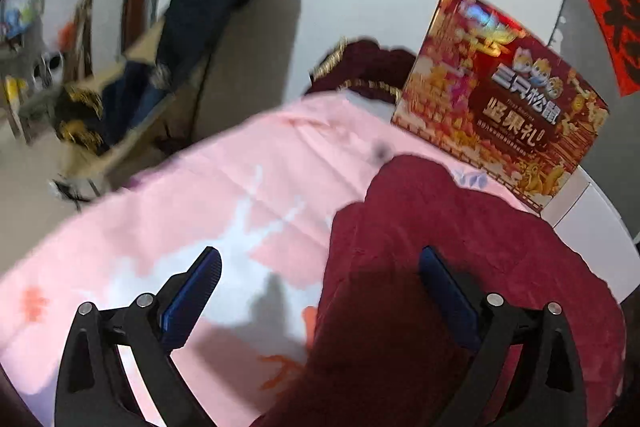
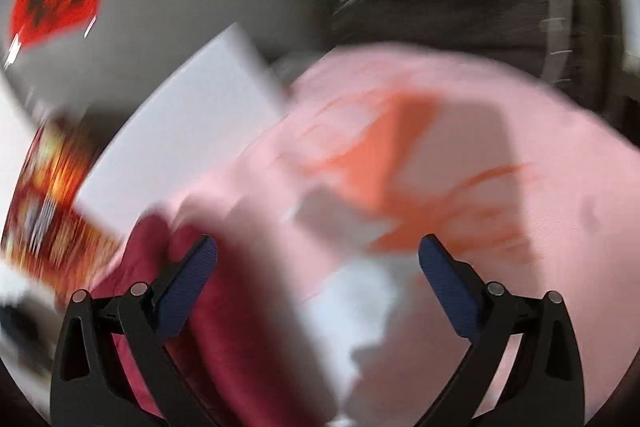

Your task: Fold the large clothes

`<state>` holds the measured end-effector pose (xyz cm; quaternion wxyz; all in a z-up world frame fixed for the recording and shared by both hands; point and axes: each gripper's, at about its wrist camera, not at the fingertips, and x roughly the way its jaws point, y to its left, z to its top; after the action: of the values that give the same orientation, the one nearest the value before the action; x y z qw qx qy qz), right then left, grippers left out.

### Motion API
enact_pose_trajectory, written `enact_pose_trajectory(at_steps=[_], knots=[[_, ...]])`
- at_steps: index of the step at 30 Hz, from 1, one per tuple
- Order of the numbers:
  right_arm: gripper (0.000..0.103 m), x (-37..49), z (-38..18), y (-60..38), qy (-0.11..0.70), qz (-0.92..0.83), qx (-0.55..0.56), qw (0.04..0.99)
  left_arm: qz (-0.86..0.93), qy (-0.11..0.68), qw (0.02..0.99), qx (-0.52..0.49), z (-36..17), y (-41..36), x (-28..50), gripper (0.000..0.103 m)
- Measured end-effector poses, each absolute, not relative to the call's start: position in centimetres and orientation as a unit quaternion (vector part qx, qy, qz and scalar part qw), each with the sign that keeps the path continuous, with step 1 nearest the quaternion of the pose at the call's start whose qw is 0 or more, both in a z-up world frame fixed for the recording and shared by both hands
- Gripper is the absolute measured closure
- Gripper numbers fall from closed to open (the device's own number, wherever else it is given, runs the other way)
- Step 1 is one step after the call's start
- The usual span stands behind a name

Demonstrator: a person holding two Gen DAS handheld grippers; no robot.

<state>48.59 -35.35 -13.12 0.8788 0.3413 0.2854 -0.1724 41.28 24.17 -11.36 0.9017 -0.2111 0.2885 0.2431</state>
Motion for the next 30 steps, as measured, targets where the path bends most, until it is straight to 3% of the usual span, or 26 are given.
enact_pose_trajectory(at_steps=[5,10,16,21,24,30], knots=[[0.005,43.3,-8.1,-35.9,0.165,-0.156,0.378,0.898,0.2,0.236,0.932,-0.187,-7.4,20.4,37.0,0.003],[0.005,40.5,-2.4,-26.1,0.106,-0.014,0.249,0.963,0.151,0.222,0.953,-0.138,-5.7,15.2,34.7,0.003],[0.005,40.5,-3.7,-13.6,0.189,0.166,0.069,0.965,0.092,0.281,0.951,-0.091,-8.7,11.8,36.7,0.003],[0.005,43.0,-7.6,-8.8,0.282,0.168,-0.044,0.944,0.094,0.339,0.934,-0.067,-12.2,12.4,39.4,0.003],[0.004,45.0,-10.0,-10.1,0.35,0.183,-0.008,0.919,0.09,0.339,0.934,-0.07,-12.3,13.1,39.5,0.003],[0.004,45.8,-11.2,-15.4,0.368,0.148,0.033,0.917,0.113,0.338,0.931,-0.079,-12.0,15.5,39.5,0.003]])
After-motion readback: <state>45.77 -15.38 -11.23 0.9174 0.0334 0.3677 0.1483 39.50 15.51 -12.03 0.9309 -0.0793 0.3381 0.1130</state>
